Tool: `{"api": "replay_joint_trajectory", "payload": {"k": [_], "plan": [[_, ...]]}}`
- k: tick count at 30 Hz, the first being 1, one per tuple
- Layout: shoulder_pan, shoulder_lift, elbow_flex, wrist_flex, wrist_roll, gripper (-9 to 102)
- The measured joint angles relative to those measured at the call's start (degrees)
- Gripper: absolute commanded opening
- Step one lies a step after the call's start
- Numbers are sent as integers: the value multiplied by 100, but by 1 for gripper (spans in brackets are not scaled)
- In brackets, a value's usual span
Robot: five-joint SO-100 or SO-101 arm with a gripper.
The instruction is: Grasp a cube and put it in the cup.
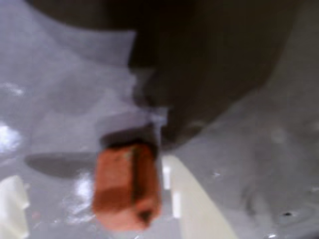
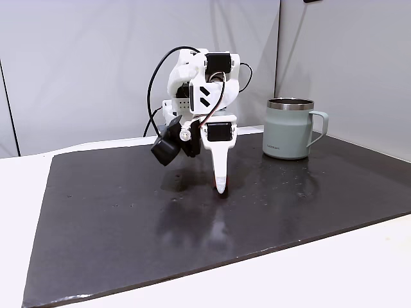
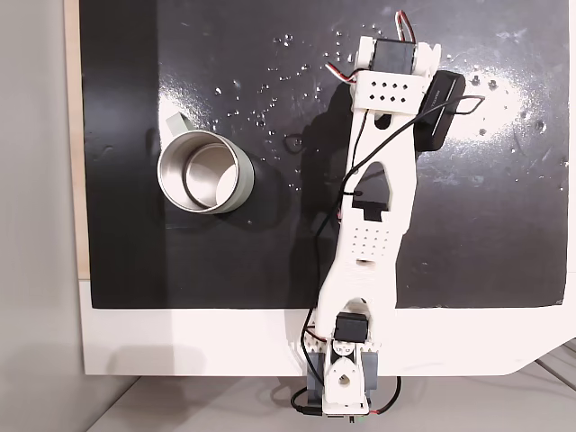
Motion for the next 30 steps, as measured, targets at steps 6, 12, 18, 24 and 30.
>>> {"api": "replay_joint_trajectory", "payload": {"k": [6, 12, 18, 24, 30], "plan": [[0, -958, -1872, 650, 9, 27], [9, -1046, -1942, 659, -35, 24], [0, -1055, -1942, 659, -35, 13], [0, -1055, -1942, 659, -26, 5], [0, -1055, -1942, 659, -26, 2]]}}
